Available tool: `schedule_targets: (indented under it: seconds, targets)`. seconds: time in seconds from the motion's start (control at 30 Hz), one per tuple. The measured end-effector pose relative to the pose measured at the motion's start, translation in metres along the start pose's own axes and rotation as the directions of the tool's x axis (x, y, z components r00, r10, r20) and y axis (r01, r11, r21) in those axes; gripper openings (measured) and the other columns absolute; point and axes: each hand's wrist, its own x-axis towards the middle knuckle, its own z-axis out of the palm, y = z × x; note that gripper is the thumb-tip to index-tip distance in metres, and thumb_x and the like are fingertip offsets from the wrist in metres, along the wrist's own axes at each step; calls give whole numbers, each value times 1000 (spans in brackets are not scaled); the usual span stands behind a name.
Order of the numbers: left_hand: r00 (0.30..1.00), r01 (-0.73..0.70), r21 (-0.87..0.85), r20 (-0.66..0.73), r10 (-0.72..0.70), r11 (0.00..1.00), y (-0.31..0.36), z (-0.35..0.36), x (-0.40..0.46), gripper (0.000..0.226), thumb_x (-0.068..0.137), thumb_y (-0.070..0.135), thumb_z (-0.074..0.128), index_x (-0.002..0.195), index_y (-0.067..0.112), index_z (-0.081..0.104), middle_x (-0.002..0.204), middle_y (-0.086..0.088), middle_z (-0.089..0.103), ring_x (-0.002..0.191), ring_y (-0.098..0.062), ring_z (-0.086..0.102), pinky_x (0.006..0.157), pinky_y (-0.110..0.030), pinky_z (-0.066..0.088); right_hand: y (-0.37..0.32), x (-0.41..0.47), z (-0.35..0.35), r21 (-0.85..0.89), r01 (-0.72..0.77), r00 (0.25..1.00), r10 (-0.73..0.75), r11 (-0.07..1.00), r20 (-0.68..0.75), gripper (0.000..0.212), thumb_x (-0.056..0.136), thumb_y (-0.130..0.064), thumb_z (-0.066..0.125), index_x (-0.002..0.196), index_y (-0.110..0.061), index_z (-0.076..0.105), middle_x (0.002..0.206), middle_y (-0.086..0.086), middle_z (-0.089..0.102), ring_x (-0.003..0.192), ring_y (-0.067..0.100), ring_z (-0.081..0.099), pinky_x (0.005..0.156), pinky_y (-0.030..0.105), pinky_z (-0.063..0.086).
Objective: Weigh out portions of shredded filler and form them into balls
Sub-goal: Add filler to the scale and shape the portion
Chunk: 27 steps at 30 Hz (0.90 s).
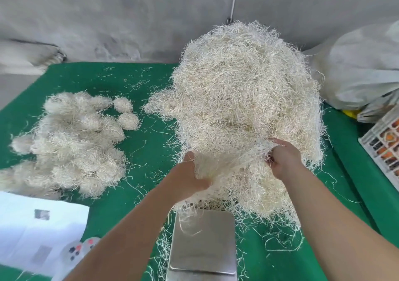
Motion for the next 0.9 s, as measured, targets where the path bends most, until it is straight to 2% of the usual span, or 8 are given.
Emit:
schedule_targets:
  seconds: [0.13, 0.2, 0.3, 0.4, 0.5, 0.6, 0.73, 0.9]
  targets:
    - [985, -91, 124, -134, 107, 988, 6, -12, 1, 53, 92, 20, 76, 135, 19, 44, 86, 0, 69, 48, -2, 61, 48, -19, 54, 6, -13, 1, -308, 251, 962, -199, 918, 189, 59, 95, 12, 48, 141, -23, 59, 132, 13, 56, 69, 16, 55, 58, 27, 52]
    - [967, -119, -26, -231, 110, 993, 7, -16, 1, 39, 93, 19, 73, 127, 21, 54, 87, 2, 70, 50, 0, 62, 48, -19, 53, 6, -24, -1, -560, 435, 868, -161, 705, 470, 74, 96, 1, 61, 156, -35, 37, 159, 6, 27, 84, 16, 60, 63, 26, 57]
    - [930, -89, -287, -366, -23, 954, 8, -22, -2, 29, 91, 28, 76, 114, 33, 60, 90, 1, 73, 69, -15, 73, 59, -34, 64, -1, -35, -13, -722, 643, 729, 87, 256, 679, 104, 91, -20, 74, 162, -49, 4, 169, -12, -3, 146, 37, 33, 111, 51, 45]
    - [924, -52, -524, -348, -158, 850, 7, -21, -7, 22, 86, 38, 81, 101, 34, 65, 95, 5, 75, 89, -23, 75, 70, -27, 63, 0, -54, -15, -735, 678, 729, -116, -10, 674, 111, 81, -51, 78, 158, -53, -1, 168, -18, 3, 152, 29, 16, 119, 57, 23]
    - [958, 23, -717, -184, -221, 696, 15, -17, -17, 68, 72, 57, 87, 120, 30, 47, 107, 22, 58, 103, -9, 63, 100, -39, 45, 20, -85, 11, -557, 830, 532, -345, 32, 773, 108, 73, -60, 78, 156, -54, 9, 159, -24, 23, 140, 7, 21, 116, 48, 23]
    - [985, 4, -698, -122, -125, 716, 18, -14, -23, 72, 66, 61, 87, 115, 24, 48, 88, 31, 67, 81, 12, 65, 98, -38, 35, 44, -93, 29, -460, 888, 425, -364, -10, 829, 69, 89, -37, 72, 150, -40, 41, 116, -21, 58, 114, 7, 47, 112, 45, 32]
    - [974, 64, -552, -145, -171, 832, 14, -26, -32, 157, 31, 94, 78, 157, 18, 24, 150, -11, 46, 137, -31, 48, 113, -52, 39, 34, -74, 26, -511, 858, 456, -389, -46, 800, 25, 96, -19, 67, 120, -28, 68, 100, -13, 67, 87, 8, 60, 94, 40, 55]
    - [1000, -21, -226, -6, 20, 974, -5, -48, -39, 74, 54, 82, 78, 112, 39, 63, 103, -1, 75, 88, -25, 71, 82, -33, 60, 10, -43, 6, -658, 749, 567, -442, -75, 695, 29, 94, -9, 69, 119, -24, 70, 106, 3, 65, 89, 20, 64, 70, 32, 48]
